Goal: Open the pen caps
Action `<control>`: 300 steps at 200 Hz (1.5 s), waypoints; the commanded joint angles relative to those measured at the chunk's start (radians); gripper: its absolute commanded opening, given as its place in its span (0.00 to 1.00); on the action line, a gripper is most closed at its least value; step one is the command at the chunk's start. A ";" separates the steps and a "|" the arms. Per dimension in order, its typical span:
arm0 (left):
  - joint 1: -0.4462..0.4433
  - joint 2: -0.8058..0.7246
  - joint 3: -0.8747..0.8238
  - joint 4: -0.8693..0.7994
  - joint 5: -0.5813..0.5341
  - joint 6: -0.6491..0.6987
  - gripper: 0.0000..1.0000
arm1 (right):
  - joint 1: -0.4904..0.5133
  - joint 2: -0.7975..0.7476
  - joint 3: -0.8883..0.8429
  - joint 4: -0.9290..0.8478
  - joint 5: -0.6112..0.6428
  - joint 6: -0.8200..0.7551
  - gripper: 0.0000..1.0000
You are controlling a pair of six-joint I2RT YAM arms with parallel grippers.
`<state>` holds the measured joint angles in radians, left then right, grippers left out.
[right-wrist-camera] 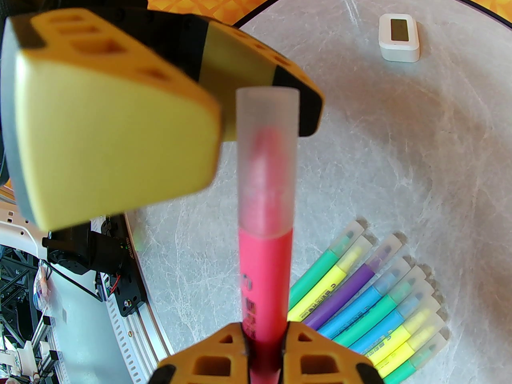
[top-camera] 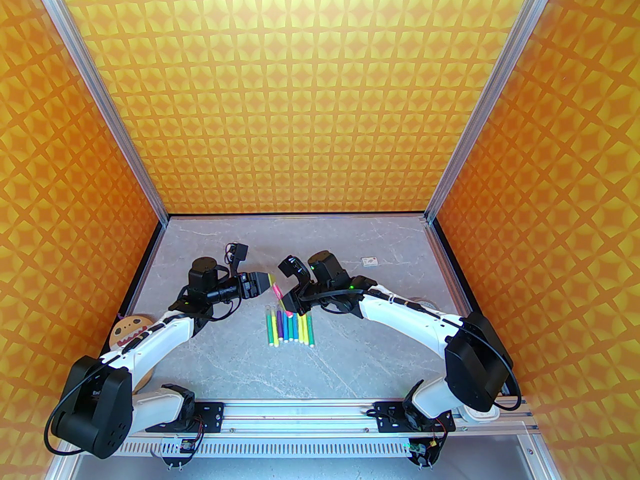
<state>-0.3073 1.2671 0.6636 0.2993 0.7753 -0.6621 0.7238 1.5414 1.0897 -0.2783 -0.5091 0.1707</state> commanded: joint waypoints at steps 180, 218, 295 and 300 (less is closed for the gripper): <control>-0.025 0.041 0.001 0.099 0.059 -0.039 0.28 | -0.004 -0.002 0.009 0.041 -0.017 0.005 0.05; -0.025 0.039 -0.007 0.107 0.062 -0.040 0.17 | -0.004 -0.003 0.012 0.045 -0.006 0.008 0.05; -0.025 0.054 0.011 0.111 0.063 -0.063 0.00 | -0.004 0.014 -0.001 0.069 0.007 0.006 0.39; -0.025 0.057 0.014 0.111 0.062 -0.066 0.00 | -0.004 0.017 -0.002 0.071 0.005 0.007 0.39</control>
<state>-0.3237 1.3094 0.6636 0.3870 0.8150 -0.7067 0.7238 1.5455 1.0897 -0.2432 -0.5144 0.1772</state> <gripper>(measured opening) 0.170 0.372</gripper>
